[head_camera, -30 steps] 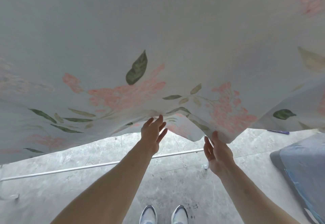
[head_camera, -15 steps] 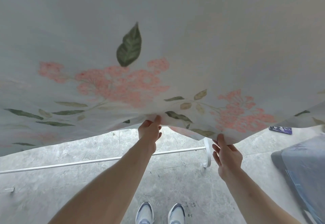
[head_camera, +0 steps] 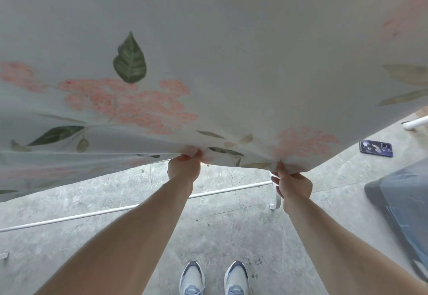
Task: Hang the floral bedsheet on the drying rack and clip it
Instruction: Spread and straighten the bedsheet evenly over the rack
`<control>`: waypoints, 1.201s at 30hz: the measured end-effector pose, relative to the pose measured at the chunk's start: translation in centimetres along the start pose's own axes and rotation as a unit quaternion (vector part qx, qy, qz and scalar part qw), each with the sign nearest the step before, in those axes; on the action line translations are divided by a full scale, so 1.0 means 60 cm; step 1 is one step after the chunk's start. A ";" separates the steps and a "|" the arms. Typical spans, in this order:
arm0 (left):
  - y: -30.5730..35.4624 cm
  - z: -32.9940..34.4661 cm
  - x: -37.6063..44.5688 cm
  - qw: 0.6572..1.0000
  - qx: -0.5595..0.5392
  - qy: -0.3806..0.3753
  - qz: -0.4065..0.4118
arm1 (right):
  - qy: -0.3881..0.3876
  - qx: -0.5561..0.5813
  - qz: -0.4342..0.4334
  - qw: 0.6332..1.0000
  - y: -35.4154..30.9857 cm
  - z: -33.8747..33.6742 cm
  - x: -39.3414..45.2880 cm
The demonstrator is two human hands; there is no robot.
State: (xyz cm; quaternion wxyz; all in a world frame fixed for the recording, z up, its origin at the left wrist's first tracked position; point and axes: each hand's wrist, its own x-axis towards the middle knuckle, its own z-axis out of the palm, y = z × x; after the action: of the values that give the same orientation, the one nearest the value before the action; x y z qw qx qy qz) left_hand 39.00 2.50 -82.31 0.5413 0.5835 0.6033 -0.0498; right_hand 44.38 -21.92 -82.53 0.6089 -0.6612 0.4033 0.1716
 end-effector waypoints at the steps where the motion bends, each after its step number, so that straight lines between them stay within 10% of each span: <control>1: -0.004 0.002 0.006 1.000 0.010 0.004 0.001 | 0.002 -0.004 0.001 1.000 0.005 0.001 0.009; 12: -0.006 -0.014 0.016 0.976 0.207 -0.057 -0.025 | 0.016 -0.069 0.086 0.994 0.048 0.012 0.016; 18: -0.018 -0.105 -0.117 0.722 0.646 -0.075 0.235 | -0.041 -0.358 -0.040 0.932 0.023 -0.032 -0.112; 30: 0.020 -0.456 -0.488 0.881 0.398 -0.066 0.248 | -0.213 -0.398 -0.248 0.857 -0.164 -0.120 -0.536; 36: 0.015 -0.606 -0.658 0.875 0.356 0.021 0.328 | -0.265 -0.324 -0.327 0.847 -0.223 -0.171 -0.666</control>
State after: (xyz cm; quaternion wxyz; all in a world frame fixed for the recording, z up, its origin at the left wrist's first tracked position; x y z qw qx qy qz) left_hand 7.52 2.29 -38.85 0.2696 0.9022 0.3297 -0.0684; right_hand 27.00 -19.53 -42.88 0.4644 -0.8440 -0.0918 0.2523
